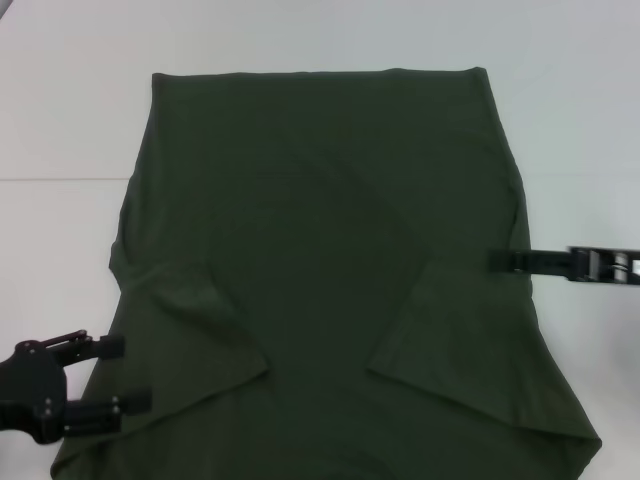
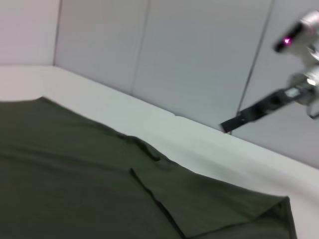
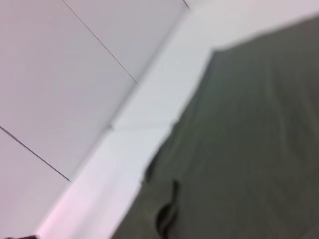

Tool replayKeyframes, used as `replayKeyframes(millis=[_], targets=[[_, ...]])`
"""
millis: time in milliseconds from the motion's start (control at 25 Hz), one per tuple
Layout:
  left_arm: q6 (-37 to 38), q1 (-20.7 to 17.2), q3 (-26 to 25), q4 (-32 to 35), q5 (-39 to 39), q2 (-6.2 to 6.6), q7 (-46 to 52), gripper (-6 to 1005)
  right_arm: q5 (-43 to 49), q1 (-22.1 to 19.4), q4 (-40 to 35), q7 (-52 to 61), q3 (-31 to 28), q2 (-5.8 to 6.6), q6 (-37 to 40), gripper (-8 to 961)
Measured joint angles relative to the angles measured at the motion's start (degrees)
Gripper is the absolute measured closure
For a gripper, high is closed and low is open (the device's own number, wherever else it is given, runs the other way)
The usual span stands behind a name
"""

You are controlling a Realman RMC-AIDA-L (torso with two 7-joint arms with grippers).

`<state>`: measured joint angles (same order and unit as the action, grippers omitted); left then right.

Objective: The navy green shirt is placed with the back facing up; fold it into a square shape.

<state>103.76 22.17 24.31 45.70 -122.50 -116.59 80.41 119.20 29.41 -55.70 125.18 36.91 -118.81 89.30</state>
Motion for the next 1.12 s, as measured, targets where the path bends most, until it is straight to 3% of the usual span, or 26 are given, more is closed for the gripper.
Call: replayKeyframes(millis=[40,120,240,280,400,640,920,1120], targets=[[0.0,0.1,0.0,0.0,0.0,0.27,2.4,112,-2.0,-1.4,0.7,-2.4,-1.2,0.11,1.4,423],[0.5,0.3,0.0,0.0,0.0,0.98,7.2,112,-4.6,-3.9,2.4,-5.6,-3.7,0.64,3.9,182],[3.7,0.6,0.0,-0.1,-0.2,3.35,18.8,112,-5.1,-6.6,4.4,-6.5,-6.5,1.86,6.4,125],[3.7,0.6,0.0,-0.1,-0.2,3.35,18.8,112,-5.1,-7.5,5.0,-6.5,-7.3,2.32,7.1,107],[4.8,0.7,0.1,0.0,-2.0,5.57,30.4,111,-5.1,-9.7,6.7,-7.2,-9.0,3.63,8.0,72],[4.0,2.6,-0.8,1.5,-14.0,8.12,55.4,112,-4.1,-11.8,7.3,-11.8,-10.3,4.81,7.8,85],[1.1,5.5,-0.2,2.1,-20.8,7.65,63.9,111,4.6,-10.9,7.4,-15.5,-10.4,5.20,5.6,85],[-1.7,8.9,2.8,1.9,-26.1,6.30,67.5,112,5.7,-10.7,7.4,-16.0,-10.4,5.20,4.8,85]])
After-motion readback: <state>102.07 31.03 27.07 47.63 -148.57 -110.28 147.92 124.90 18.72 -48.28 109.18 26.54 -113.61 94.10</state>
